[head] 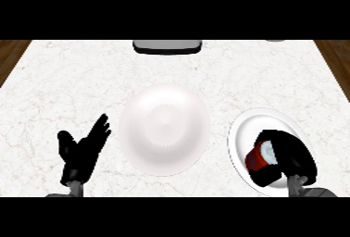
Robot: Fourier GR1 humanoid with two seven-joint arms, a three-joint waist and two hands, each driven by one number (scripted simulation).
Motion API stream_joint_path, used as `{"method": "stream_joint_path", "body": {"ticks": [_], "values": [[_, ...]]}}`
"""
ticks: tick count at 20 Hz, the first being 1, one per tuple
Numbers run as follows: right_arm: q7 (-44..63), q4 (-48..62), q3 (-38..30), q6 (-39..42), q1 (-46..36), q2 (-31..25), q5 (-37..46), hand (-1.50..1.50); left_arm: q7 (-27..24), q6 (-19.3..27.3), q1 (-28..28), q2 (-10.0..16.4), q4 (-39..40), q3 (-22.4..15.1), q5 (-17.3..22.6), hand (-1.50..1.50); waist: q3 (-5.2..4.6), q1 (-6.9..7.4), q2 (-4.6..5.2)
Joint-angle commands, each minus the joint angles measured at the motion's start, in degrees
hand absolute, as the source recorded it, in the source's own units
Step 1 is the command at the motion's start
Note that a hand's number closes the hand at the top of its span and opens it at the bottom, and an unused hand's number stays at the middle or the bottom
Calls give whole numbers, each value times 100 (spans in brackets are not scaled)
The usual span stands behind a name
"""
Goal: Pick the can from the plate and place it in the plate
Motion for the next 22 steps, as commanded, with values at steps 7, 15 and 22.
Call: {"method": "stream_joint_path", "body": {"ticks": [7, 15, 22], "values": [[1301, -366, 2998, -1273, -1008, 1511, 1590, 150, 66, -158, -173, -96, 121, -275, -94, 0, -9, 549, -54], [2676, -319, 3976, -2821, -1948, 1529, 2759, 150, 89, -97, -131, -190, 212, -319, -116, 0, -4, 509, -88], [3569, -287, 4126, -3974, -1990, 1530, 3495, 150, 82, -77, -232, -105, 235, -158, -84, 0, 18, 336, -43]]}}
